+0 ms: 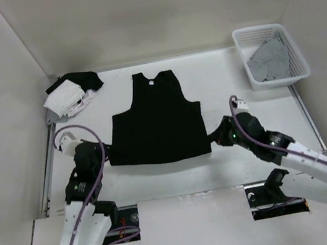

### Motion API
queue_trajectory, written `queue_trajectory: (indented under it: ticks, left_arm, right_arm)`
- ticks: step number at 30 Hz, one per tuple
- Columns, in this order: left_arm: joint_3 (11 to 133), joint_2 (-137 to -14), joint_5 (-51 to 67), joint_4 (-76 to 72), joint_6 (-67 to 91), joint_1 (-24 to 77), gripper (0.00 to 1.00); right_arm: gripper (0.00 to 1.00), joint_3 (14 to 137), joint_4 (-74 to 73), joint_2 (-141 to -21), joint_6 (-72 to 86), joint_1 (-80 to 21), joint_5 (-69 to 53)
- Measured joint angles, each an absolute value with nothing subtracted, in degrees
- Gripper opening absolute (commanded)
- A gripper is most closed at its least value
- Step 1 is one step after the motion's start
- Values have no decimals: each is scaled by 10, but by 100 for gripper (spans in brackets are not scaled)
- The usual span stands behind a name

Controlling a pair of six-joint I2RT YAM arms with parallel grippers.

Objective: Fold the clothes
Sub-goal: Fold the tank top

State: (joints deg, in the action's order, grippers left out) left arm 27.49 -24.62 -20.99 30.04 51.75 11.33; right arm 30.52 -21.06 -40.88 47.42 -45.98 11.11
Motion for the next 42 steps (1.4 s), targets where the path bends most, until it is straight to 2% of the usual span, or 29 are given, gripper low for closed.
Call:
queue_trajectory:
  ticks: [6, 11, 17, 22, 24, 25, 26, 27, 29, 31, 34, 35, 36, 38, 39, 40, 42]
  left_arm:
    - [380, -542, -225, 104, 517, 108, 1]
    - [489, -743, -236, -20, 511, 98, 0]
    - [615, -917, -242, -84, 502, 88, 0]
    - [766, -1069, -247, -95, 492, 78, 1]
    - [831, -1134, -247, -92, 488, 72, 5]
    - [856, -1162, -247, -91, 487, 70, 9]
    - [879, -1188, -246, -90, 486, 67, 14]
    - [895, -1209, -246, -88, 484, 64, 23]
    - [905, -1233, -243, -87, 482, 60, 32]
    - [892, -1236, -239, -85, 477, 57, 38]
    - [819, -1190, -238, -119, 465, 58, 43]
    - [782, -1162, -239, -129, 462, 61, 43]
    - [742, -1128, -240, -140, 458, 68, 43]
    - [669, -1057, -242, -162, 453, 87, 43]
    - [628, -1014, -244, -176, 451, 103, 43]
    - [596, -980, -244, -187, 450, 116, 43]
    - [526, -911, -240, -211, 449, 144, 44]
  right_arm:
    - [1, 429, -102, -634, 412, -300, 71]
    - [1, 537, -22, -792, 389, -220, 27]
    - [1, 694, 16, -968, 382, -150, -20]
    - [2, 876, 17, -1124, 385, -120, -50]
    - [9, 951, 18, -1190, 386, -115, -54]
    - [16, 981, 18, -1217, 387, -113, -55]
    - [23, 1003, 17, -1239, 390, -113, -55]
    - [35, 1022, 17, -1260, 393, -113, -54]
    - [47, 1042, 17, -1288, 398, -113, -51]
    - [51, 1037, 12, -1293, 399, -113, -49]
    - [52, 986, 29, -1267, 398, -117, -42]
    - [51, 957, 35, -1249, 399, -119, -39]
    - [45, 923, 39, -1225, 398, -122, -34]
    - [23, 850, 49, -1169, 394, -133, -24]
    - [8, 814, 53, -1138, 393, -140, -19]
    - [1, 781, 58, -1109, 392, -147, -15]
    - [0, 715, 72, -1050, 395, -162, -6]
